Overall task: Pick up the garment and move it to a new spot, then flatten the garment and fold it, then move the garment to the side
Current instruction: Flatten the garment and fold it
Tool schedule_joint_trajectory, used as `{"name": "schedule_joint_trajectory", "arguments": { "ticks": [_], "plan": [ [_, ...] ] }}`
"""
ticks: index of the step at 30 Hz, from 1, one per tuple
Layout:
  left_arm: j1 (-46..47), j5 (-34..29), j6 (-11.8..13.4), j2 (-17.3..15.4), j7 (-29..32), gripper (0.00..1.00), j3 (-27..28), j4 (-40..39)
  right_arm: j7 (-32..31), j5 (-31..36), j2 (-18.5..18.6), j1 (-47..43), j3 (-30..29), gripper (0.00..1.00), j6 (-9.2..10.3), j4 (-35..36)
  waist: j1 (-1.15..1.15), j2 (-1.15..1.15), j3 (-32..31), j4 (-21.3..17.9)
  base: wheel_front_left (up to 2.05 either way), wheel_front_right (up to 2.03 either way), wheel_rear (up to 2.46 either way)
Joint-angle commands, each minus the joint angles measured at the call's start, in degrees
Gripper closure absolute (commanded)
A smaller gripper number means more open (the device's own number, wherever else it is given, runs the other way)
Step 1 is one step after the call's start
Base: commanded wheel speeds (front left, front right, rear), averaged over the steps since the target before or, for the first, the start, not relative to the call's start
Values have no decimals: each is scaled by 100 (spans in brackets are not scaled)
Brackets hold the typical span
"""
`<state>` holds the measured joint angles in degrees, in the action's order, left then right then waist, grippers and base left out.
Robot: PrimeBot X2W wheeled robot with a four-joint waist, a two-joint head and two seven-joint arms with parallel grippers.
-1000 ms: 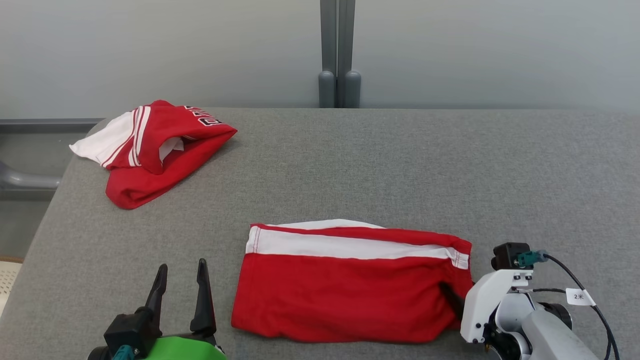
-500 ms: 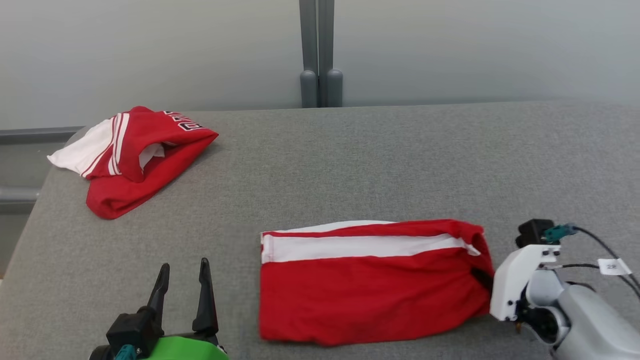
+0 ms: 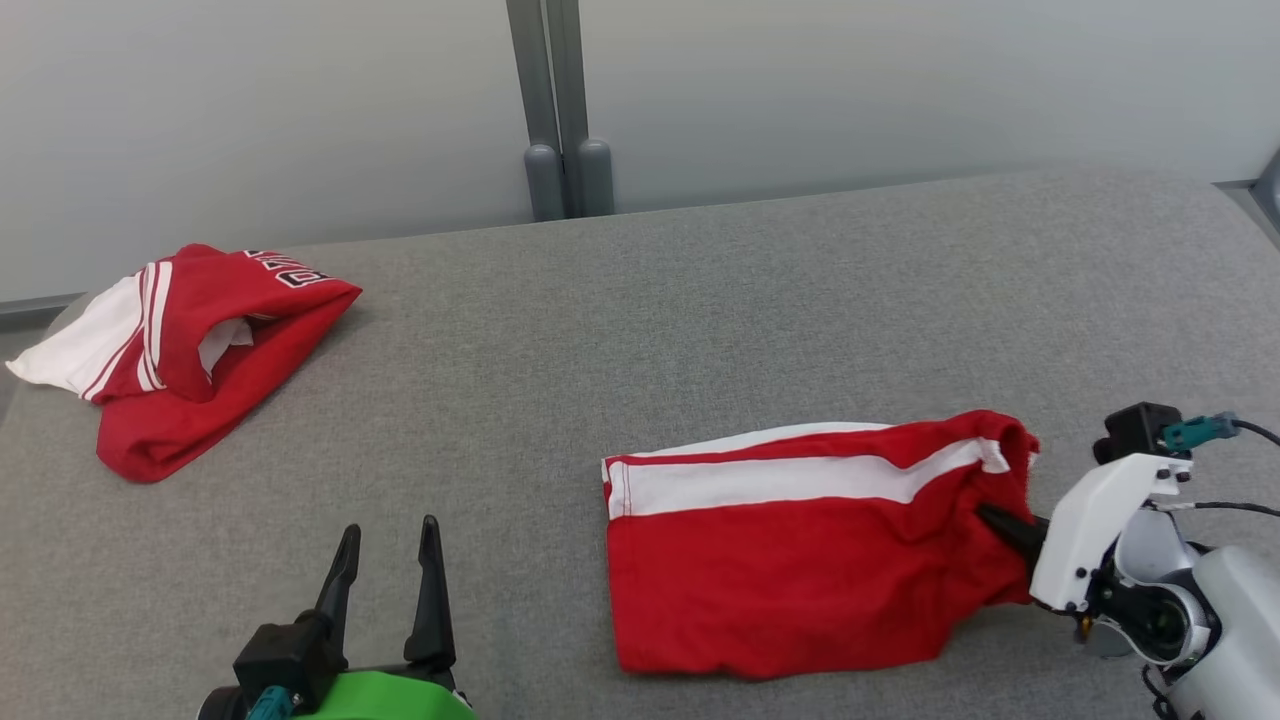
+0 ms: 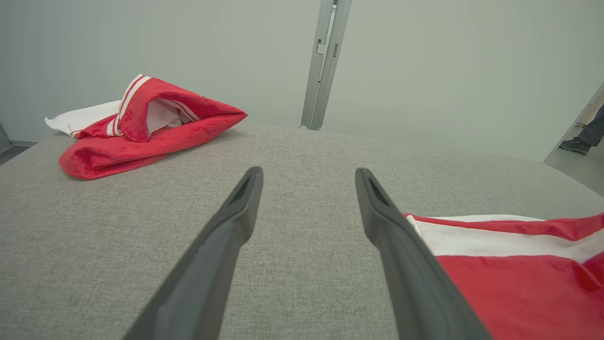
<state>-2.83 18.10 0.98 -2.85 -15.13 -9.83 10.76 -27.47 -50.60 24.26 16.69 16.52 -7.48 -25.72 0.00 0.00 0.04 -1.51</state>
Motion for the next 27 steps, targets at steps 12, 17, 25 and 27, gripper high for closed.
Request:
{"name": "schedule_joint_trajectory", "arguments": {
  "ticks": [12,17,25,27],
  "plan": [
    [170,-19,-2,-10,-2,0,-94,52,-60,-629,-645,-153,563,100,-2,1108,0,0,-52,174,0,0,0],
    [205,26,-15,-10,-2,0,-158,61,21,-562,-1025,29,804,100,-2,845,0,0,-63,358,0,0,0],
    [262,125,22,-11,-2,0,-323,93,121,-346,-1445,384,1044,100,-3,-11,0,0,-37,717,0,0,0],
    [262,162,45,-11,-2,0,-366,99,204,-303,-1530,461,1050,73,-3,-218,0,0,-35,795,0,0,0]
  ]
}}
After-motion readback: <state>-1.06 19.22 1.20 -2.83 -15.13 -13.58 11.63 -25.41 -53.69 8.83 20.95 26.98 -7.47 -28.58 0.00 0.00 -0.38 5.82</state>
